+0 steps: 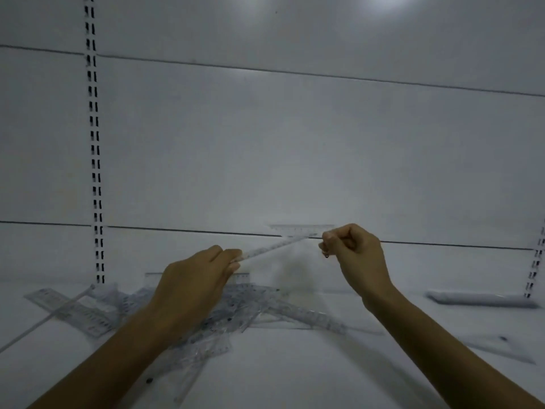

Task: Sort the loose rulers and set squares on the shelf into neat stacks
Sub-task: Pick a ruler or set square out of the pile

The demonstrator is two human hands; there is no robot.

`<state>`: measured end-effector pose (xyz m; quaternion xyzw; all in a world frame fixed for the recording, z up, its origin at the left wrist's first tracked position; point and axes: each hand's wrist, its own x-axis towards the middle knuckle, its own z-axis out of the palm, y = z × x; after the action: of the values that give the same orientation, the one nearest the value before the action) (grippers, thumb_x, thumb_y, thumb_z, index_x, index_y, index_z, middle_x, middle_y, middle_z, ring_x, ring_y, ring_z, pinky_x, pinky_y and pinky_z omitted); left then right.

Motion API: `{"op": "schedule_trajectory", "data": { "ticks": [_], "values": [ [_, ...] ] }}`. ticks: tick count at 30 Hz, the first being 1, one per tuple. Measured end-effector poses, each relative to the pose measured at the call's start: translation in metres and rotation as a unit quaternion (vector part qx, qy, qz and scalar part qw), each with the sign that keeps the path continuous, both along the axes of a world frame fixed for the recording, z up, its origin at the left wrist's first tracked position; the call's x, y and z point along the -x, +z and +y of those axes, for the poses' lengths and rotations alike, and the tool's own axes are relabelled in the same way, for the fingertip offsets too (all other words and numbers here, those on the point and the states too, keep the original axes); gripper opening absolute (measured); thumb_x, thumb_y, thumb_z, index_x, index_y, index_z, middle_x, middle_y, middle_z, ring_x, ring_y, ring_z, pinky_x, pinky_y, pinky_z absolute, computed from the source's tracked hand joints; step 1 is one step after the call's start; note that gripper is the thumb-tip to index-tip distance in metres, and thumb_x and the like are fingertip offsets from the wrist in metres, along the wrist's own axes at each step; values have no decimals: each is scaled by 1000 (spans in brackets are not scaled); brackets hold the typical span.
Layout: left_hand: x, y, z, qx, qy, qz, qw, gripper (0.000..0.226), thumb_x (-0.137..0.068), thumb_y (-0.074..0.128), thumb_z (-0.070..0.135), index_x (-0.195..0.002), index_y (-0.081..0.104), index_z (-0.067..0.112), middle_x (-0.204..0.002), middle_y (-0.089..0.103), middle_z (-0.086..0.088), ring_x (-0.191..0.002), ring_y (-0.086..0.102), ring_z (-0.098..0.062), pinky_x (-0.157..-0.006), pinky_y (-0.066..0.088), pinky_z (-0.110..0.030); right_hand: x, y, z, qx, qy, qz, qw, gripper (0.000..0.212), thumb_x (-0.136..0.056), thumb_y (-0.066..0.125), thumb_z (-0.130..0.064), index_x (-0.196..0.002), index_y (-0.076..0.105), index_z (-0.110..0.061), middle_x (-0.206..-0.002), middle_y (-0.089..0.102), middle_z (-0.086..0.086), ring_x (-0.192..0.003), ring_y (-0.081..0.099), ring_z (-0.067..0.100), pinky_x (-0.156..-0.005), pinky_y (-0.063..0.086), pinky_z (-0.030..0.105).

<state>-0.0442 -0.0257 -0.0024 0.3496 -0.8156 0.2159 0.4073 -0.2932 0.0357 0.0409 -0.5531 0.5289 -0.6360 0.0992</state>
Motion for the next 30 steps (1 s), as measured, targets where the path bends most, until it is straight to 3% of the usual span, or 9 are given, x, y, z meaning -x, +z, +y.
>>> {"op": "schedule_trajectory", "data": {
  "ticks": [5, 8, 11, 16, 21, 24, 27, 30],
  "values": [
    [29, 6, 8, 15, -4, -34, 999, 56, -101, 14, 47, -112, 63, 22, -84, 64, 8, -66, 64, -14, -43, 50, -27, 59, 8, 33, -17, 1, 85, 996, 3, -87, 64, -14, -86, 67, -15, -71, 70, 0, -67, 68, 13, -65, 54, 19],
    [68, 26, 27, -13, -23, 24, 999, 55, -95, 17, 54, -117, 60, 28, -96, 65, 10, -81, 64, -14, -62, 53, -31, 103, 12, 53, -19, -11, 135, 991, 10, -88, 65, -15, -96, 65, -21, -67, 71, -3, -61, 67, 5, -61, 50, 11],
    [123, 39, 44, -68, -35, 59, 995, 55, -91, 15, 56, -121, 55, 33, -100, 60, 14, -87, 60, -11, -67, 41, -27, 150, 11, 73, -5, -38, 145, 989, 5, -88, 64, -16, -91, 65, -19, -67, 71, -5, -60, 67, 4, -62, 49, 13],
    [216, 26, 70, -123, 2, -33, 992, 47, -96, 14, 48, -125, 48, 34, -118, 57, 10, -103, 58, -16, -80, 44, -31, 224, -1, 109, -9, -78, 190, 979, 6, -86, 66, -15, -82, 68, -18, -76, 70, -10, -67, 64, -1, -61, 46, 6],
    [288, 12, 83, -124, 22, -98, 987, 37, -101, 21, 41, -124, 47, 32, -114, 56, 6, -98, 57, -18, -71, 35, -29, 276, -34, 133, 2, -98, 350, 932, 15, -81, 71, -18, -75, 64, -29, -75, 67, -15, -69, 60, -2, -64, 45, 16],
    [311, 1, 86, -92, 41, -115, 988, 38, -101, 21, 41, -123, 49, 30, -111, 57, 6, -94, 58, -17, -68, 37, -29, 288, -46, 133, 37, -89, 466, 880, 16, -76, 76, -13, -71, 65, -24, -68, 65, -11, -59, 57, 6, -57, 38, 15],
    [313, -15, 89, -63, 36, -97, 993, 44, -99, 18, 45, -119, 54, 29, -103, 61, 7, -86, 62, -18, -62, 36, -27, 290, -56, 128, 60, -75, 554, 827, 18, -80, 56, -21, -66, 67, -22, -64, 65, -8, -55, 58, 12, -56, 42, 22],
    [302, -23, 91, -71, 26, -39, 996, 52, -95, 15, 47, -114, 60, 28, -94, 65, 7, -76, 64, -18, -59, 41, -27, 287, -67, 124, 38, -26, 522, 851, 29, -83, 45, -30, -72, 70, -22, -71, 69, -6, -62, 62, 15, -64, 47, 24]
  ]
}}
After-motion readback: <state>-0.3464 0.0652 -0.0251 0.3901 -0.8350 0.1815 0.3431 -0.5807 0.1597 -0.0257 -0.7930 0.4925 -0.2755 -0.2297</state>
